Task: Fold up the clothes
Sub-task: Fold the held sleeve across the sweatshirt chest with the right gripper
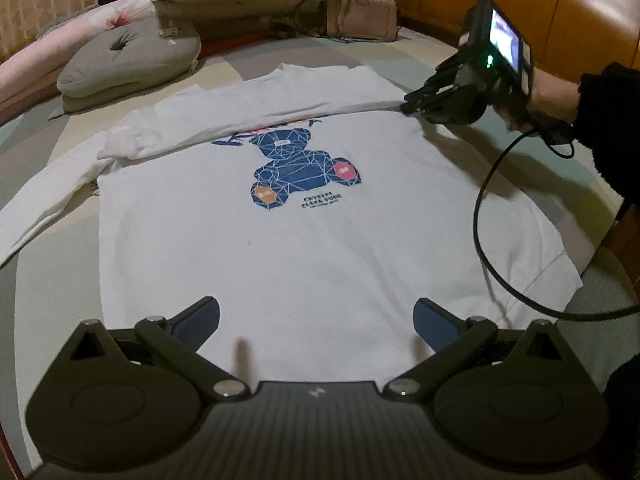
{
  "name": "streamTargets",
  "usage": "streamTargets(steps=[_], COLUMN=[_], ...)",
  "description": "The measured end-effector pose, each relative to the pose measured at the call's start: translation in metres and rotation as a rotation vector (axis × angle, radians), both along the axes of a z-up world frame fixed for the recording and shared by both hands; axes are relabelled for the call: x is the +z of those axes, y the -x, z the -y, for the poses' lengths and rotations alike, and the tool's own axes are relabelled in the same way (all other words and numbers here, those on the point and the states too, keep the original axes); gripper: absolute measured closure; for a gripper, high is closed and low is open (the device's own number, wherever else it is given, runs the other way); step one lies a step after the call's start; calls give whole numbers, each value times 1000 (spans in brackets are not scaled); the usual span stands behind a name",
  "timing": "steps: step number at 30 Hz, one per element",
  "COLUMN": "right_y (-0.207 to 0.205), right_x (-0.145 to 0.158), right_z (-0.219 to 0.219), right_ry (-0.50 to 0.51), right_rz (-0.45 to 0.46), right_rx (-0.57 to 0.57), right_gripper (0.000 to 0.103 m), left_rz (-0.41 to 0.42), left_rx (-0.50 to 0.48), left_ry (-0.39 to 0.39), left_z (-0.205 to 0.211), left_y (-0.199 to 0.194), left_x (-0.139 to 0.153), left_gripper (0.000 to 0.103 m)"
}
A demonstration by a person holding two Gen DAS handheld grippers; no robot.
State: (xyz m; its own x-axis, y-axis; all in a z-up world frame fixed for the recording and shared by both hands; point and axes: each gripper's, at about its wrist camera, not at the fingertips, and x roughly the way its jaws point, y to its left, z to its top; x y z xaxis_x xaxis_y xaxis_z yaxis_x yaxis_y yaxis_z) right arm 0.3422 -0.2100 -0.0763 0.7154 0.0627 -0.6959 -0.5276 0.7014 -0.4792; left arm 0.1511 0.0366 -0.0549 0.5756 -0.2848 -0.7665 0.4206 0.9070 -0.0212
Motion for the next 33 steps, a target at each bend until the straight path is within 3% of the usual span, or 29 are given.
streamTargets(steps=[6, 10, 15, 19, 23, 33], right_y=[-29, -77, -131, -144, -111, -54], right_x=[43, 35, -6, 0, 18, 27], right_z=[29, 37, 44, 56, 38, 7], right_ry=[-335, -450, -475, -545, -515, -450], right_rz=[-35, -61, -111, -130, -124, -92], right_rx=[-103, -241, -392, -485, -380, -306], right_gripper=[82, 82, 79, 78, 77, 63], left_rz=[14, 15, -7, -10, -3, 3], left_rx=[14, 37, 53, 74, 84, 98], left_ry=[37, 30, 40, 38, 46, 40], left_z=[-6, -4, -6, -10, -14, -17], left_y=[-4, -7, -6, -8, -11, -5], left_x=[8, 9, 6, 3, 3, 0], left_gripper=[1, 1, 1, 1, 1, 1])
